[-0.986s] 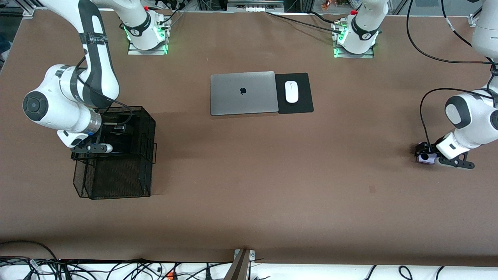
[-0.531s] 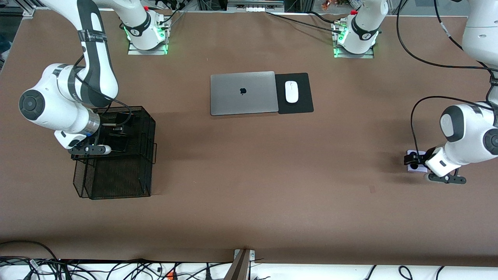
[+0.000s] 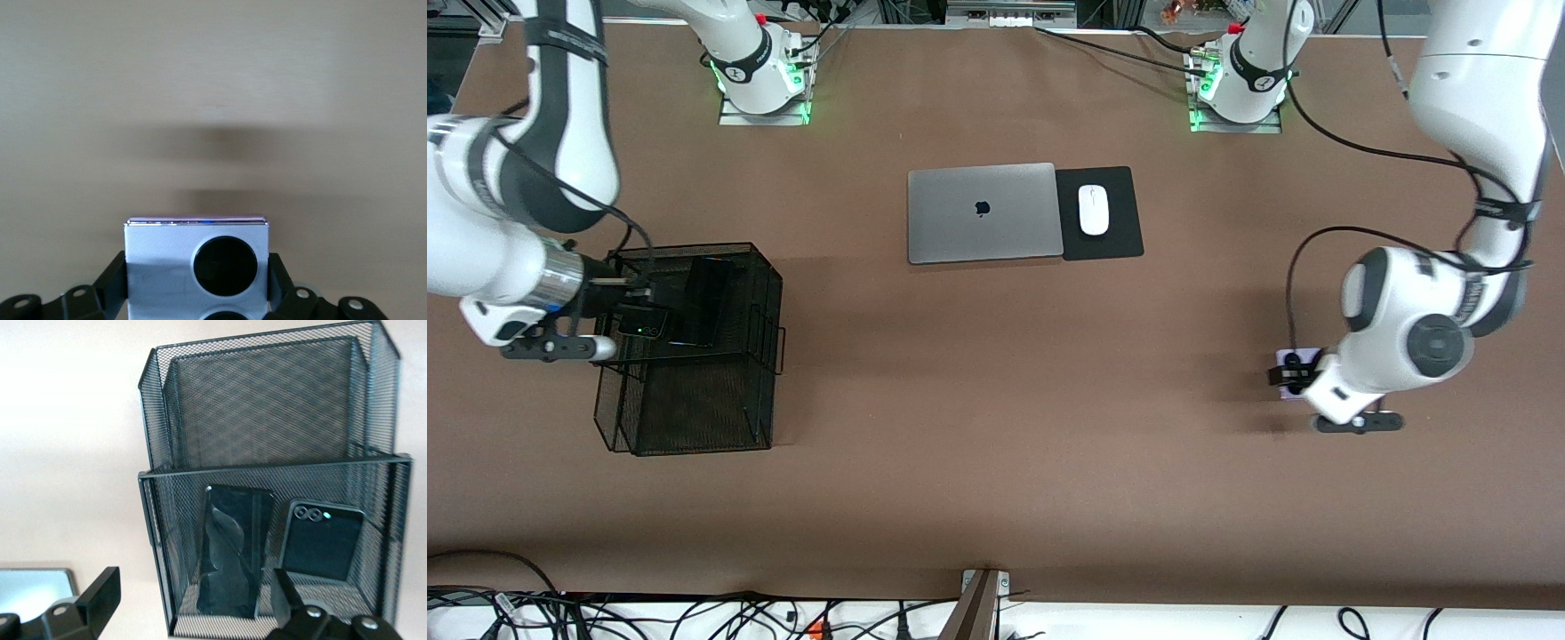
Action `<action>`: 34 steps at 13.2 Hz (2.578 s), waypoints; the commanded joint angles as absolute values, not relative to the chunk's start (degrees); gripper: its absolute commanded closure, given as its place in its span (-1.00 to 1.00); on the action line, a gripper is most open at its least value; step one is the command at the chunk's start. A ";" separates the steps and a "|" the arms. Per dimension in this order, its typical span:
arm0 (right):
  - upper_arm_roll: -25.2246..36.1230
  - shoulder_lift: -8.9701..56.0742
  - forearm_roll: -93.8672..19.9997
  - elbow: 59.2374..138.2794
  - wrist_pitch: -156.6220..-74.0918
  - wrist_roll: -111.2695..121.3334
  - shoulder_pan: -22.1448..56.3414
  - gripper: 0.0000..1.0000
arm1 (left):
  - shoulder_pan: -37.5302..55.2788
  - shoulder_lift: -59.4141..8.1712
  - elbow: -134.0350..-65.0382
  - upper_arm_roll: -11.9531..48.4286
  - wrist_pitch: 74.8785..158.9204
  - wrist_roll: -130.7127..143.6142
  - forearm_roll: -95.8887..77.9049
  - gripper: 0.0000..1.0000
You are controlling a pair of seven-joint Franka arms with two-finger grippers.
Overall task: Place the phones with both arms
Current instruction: 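Carry the white flip phone with the left gripper toward the laptop, then lower the white phone beside the laptop and open the left gripper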
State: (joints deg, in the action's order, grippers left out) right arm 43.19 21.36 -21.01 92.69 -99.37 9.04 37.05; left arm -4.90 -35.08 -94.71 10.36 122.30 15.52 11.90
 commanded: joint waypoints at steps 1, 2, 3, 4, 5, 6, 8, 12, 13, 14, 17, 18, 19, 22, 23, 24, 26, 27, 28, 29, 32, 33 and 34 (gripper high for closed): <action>42.63 28.46 -21.35 79.58 -89.33 8.00 32.71 -0.98 | 1.21 -36.38 -90.81 9.49 118.58 23.79 13.97 0.90; 42.63 30.48 -23.01 75.80 -86.51 7.91 31.48 -0.98 | 3.75 -36.91 -89.66 9.49 117.96 26.69 13.89 0.90; 42.63 32.06 -25.03 73.24 -84.66 7.39 30.42 -0.98 | 6.30 -37.44 -88.69 9.58 117.51 29.85 13.36 0.90; 42.54 33.04 -26.18 71.30 -83.86 6.16 30.06 -0.98 | 8.94 -38.14 -87.20 9.58 116.81 33.10 13.19 0.91; 42.54 33.83 -26.80 69.89 -83.76 5.37 29.88 -0.98 | 11.23 -39.45 -84.84 9.58 115.07 35.66 13.01 0.94; 42.45 34.45 -27.07 68.31 -83.50 4.75 29.62 -0.98 | 13.43 -41.20 -81.77 9.67 113.22 37.60 12.66 0.96; 42.45 35.85 -29.51 65.75 -81.31 2.91 28.66 -0.98 | 17.30 -43.93 -77.63 9.58 111.45 40.50 9.68 0.96; 42.28 36.03 -30.94 65.74 -81.12 -0.96 29.44 -0.99 | 23.19 -48.76 -68.94 9.76 111.88 46.12 6.60 1.00; 42.28 36.12 -30.85 65.83 -81.21 -0.97 29.44 -0.99 | 24.86 -50.87 -65.43 9.76 111.97 48.14 6.24 1.00; 42.28 36.12 -30.85 65.92 -81.30 -0.97 29.44 -0.99 | 26.61 -53.24 -61.74 9.76 113.02 49.82 6.15 1.00; 42.28 36.12 -30.76 65.92 -81.56 -0.79 29.44 -0.99 | 30.23 -56.86 -58.89 9.76 122.57 54.48 6.15 1.00; 42.28 36.12 -30.76 65.92 -81.56 -0.62 29.44 -0.99 | 31.10 -57.56 -58.89 9.76 125.39 54.75 6.15 1.00; 42.28 36.12 -30.76 66.00 -81.56 -0.53 29.44 -0.99 | 32.07 -58.26 -58.80 9.76 128.12 54.84 6.24 1.00; 42.28 36.12 -30.67 66.09 -81.48 -0.35 29.44 -0.99 | 35.32 -60.90 -58.71 9.76 137.34 57.64 6.24 1.00; 42.28 36.12 -30.67 66.01 -81.56 -0.26 29.44 -0.99 | 36.38 -61.78 -58.71 9.67 140.16 58.44 6.24 1.00; 42.28 36.12 -30.67 66.09 -81.56 -0.26 29.44 -0.99 | 36.82 -62.40 -58.71 9.67 142.53 58.45 6.24 1.00; 42.28 36.12 -30.67 66.09 -81.56 -0.26 29.44 -0.99 | 38.05 -64.32 -58.54 9.84 146.93 58.53 6.15 1.00; 42.28 36.12 -30.67 66.09 -81.56 -0.35 29.44 -0.99 | 38.75 -65.38 -57.84 9.93 148.95 59.14 6.07 1.00; 42.28 36.12 -30.67 66.09 -81.56 -0.35 29.44 -0.99 | 38.93 -66.87 -56.53 9.93 149.93 60.72 5.19 1.00; 42.28 36.12 -30.67 66.09 -81.56 -0.35 29.44 -0.99 | 39.02 -68.10 -54.60 9.93 150.20 60.91 5.01 1.00; 42.28 36.12 -30.67 66.09 -81.47 -0.26 29.44 -0.99 | 39.11 -69.78 -52.38 9.93 150.29 60.56 5.01 0.98; 42.28 36.12 -30.67 66.09 -81.56 -0.26 29.44 -0.99 | 39.20 -69.79 -52.38 10.02 150.29 60.47 5.01 0.96; 42.28 36.12 -30.67 66.09 -81.48 -0.26 29.44 -0.99 | 39.20 -69.70 -52.38 10.11 150.21 60.03 5.01 0.91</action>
State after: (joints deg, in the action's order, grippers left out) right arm 42.49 35.21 -29.55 68.07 -82.75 0.07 30.39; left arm 38.41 -68.24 -55.80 10.42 150.55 60.55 6.36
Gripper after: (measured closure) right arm 0.004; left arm 0.150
